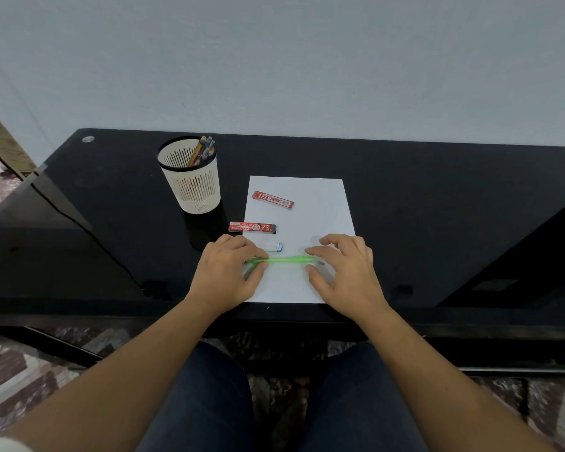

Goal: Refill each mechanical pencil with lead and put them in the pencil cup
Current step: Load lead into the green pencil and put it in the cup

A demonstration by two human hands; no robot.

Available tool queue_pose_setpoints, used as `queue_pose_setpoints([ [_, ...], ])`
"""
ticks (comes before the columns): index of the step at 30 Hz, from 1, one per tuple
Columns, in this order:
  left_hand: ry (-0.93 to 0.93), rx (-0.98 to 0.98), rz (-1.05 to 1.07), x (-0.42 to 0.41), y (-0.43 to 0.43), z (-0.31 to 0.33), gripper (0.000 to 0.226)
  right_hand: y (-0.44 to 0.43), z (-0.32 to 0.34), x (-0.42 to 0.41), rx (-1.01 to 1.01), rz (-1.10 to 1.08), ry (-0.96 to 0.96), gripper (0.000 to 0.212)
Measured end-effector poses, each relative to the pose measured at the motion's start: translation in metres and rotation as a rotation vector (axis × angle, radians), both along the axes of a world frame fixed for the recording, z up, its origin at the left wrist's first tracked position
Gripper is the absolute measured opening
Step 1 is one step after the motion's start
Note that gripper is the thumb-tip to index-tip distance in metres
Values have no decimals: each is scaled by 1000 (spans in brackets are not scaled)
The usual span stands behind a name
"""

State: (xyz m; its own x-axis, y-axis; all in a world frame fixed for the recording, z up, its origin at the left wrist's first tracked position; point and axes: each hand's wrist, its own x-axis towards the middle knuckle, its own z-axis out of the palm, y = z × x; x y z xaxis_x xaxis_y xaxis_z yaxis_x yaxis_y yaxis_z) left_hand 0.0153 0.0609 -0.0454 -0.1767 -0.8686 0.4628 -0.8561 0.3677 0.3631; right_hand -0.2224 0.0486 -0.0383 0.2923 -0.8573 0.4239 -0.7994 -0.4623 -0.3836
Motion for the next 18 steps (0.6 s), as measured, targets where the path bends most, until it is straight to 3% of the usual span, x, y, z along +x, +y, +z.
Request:
queue_pose_setpoints([
  [4, 12, 7, -14, 0, 1, -1, 21, -3, -3, -1, 30, 25, 16, 20],
  [9, 37, -26, 0, -3, 3, 2, 26, -3, -3, 0, 44, 17, 12, 26],
  [15, 120, -49, 180, -2, -10, 8, 25, 0, 1, 0, 14, 21, -80, 35],
  [18, 38, 64, 245, 2, -30, 23, 22, 0, 1, 0, 3, 17, -138, 32],
])
